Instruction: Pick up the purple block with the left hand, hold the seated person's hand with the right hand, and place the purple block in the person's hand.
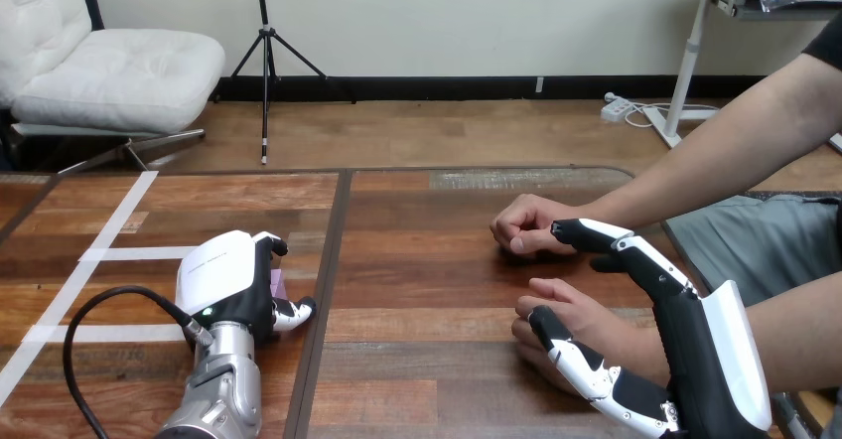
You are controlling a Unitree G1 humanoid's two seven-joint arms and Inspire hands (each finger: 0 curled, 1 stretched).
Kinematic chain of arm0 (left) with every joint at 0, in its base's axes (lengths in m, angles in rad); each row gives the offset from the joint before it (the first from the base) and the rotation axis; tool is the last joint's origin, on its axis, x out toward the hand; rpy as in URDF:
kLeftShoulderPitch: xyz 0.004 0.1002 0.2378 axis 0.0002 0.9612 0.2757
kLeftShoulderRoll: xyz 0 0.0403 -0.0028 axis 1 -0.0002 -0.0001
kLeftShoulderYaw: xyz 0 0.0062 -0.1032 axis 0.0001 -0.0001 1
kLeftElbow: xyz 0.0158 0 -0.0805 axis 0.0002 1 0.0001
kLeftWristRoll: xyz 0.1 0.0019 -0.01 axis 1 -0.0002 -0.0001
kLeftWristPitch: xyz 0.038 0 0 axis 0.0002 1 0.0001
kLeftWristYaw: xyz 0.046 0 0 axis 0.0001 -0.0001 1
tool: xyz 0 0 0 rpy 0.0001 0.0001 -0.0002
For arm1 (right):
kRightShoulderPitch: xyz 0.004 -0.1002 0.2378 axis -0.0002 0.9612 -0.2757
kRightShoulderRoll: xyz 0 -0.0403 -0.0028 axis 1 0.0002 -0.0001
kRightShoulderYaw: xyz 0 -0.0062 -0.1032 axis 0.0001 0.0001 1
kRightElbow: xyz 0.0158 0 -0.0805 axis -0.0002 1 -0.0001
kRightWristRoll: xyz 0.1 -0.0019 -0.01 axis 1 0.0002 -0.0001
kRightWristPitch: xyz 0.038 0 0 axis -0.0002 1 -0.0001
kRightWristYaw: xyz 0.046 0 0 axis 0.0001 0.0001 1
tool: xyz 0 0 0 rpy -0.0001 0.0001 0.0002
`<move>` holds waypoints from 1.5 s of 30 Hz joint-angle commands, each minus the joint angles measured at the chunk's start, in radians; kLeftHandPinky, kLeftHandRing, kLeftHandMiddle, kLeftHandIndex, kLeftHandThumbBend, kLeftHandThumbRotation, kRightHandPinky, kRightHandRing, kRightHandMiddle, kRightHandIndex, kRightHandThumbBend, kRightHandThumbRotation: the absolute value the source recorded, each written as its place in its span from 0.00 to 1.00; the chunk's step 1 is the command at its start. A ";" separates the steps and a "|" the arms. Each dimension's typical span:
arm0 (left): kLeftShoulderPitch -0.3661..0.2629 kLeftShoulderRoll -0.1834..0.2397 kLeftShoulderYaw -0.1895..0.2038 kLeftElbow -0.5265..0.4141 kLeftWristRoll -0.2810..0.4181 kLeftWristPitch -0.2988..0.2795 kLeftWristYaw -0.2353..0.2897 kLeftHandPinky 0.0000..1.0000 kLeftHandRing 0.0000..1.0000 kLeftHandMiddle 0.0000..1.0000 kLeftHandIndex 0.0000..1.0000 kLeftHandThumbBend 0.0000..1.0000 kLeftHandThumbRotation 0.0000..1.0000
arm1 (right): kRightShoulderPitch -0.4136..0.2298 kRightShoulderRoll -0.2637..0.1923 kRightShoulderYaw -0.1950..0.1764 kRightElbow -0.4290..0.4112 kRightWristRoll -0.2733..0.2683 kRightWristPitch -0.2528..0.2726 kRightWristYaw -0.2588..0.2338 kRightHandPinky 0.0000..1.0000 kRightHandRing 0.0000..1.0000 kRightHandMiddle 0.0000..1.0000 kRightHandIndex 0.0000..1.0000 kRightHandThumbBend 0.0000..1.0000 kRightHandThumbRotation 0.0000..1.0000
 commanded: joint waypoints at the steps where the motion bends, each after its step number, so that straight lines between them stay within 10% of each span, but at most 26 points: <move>1: -0.028 0.027 -0.017 -0.003 0.024 0.002 0.018 0.69 0.72 0.74 0.71 0.75 0.00 | -0.032 -0.015 -0.005 -0.043 0.011 -0.006 0.000 0.71 0.77 0.76 0.74 0.48 0.32; 45: -0.050 0.042 -0.025 0.009 0.038 -0.004 0.016 0.54 0.55 0.59 0.58 0.64 0.00 | -0.026 -0.007 0.000 -0.064 0.013 0.019 0.016 0.71 0.77 0.76 0.74 0.49 0.32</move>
